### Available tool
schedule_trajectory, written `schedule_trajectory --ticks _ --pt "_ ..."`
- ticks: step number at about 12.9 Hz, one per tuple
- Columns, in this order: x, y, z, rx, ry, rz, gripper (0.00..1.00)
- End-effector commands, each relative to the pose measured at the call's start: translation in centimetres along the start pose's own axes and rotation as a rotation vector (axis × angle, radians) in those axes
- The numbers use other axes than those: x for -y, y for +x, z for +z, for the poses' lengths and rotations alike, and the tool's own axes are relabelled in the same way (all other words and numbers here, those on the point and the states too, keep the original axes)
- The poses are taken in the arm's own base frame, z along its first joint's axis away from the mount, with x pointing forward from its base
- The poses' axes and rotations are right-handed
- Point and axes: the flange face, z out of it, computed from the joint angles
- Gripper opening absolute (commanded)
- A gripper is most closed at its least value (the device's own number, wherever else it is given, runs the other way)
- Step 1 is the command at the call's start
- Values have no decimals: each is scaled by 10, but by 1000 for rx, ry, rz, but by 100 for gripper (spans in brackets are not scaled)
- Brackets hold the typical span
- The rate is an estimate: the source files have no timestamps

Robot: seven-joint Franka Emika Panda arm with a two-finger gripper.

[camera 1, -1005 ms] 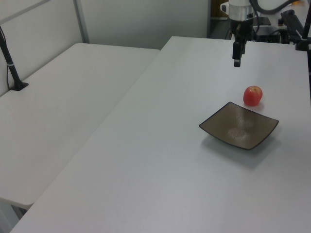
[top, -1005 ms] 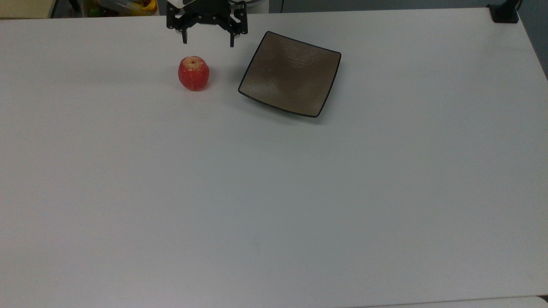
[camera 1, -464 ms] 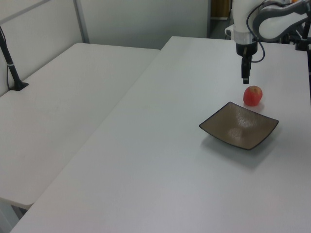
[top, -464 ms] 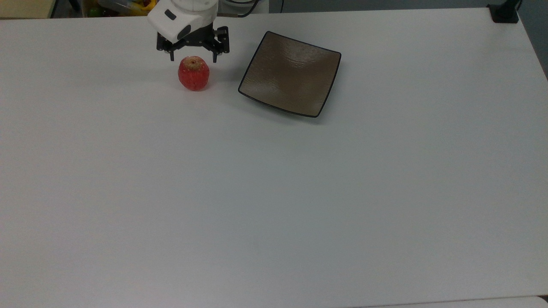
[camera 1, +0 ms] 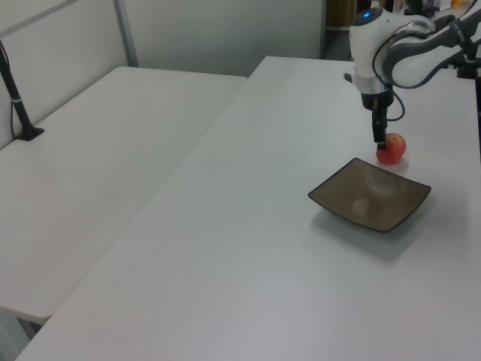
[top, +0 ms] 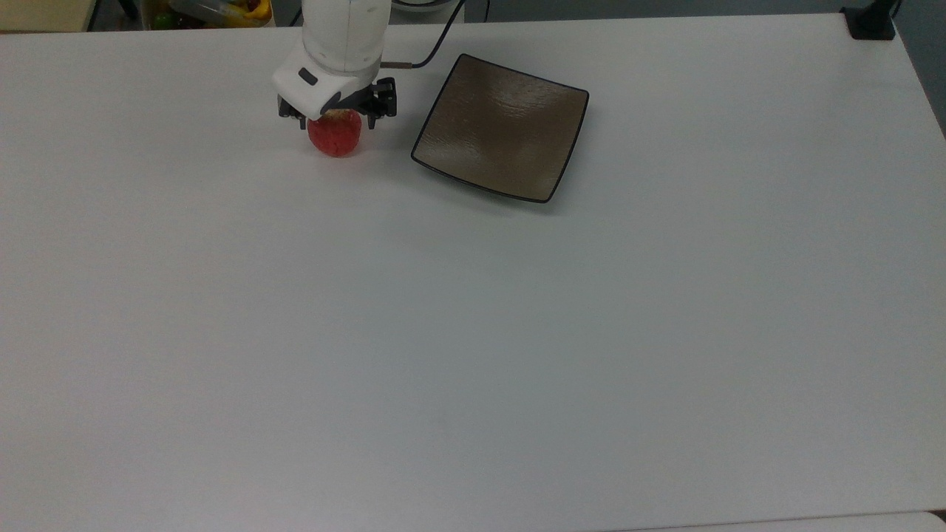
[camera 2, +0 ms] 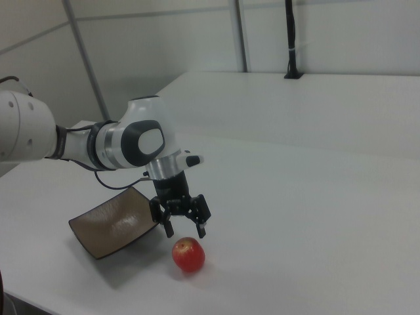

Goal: Apples placed on a ceramic plate
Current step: 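Lower the gripper around the red apple and close on it, then lift the apple and carry it over the brown square plate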

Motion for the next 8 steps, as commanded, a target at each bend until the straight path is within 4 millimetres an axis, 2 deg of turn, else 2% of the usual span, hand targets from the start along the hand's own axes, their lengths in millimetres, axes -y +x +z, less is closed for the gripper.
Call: schedule_trajectory --ticks 1,5,6,7,8 --pt "4 2 12 2 -12 -40 100" --pt "11 -4 35 64 -31 -73 99" --pt "11 -5 37 67 -38 -78 68" --pt "11 -4 36 64 -39 -77 49" --pt "10 -4 35 61 -39 -75 48"
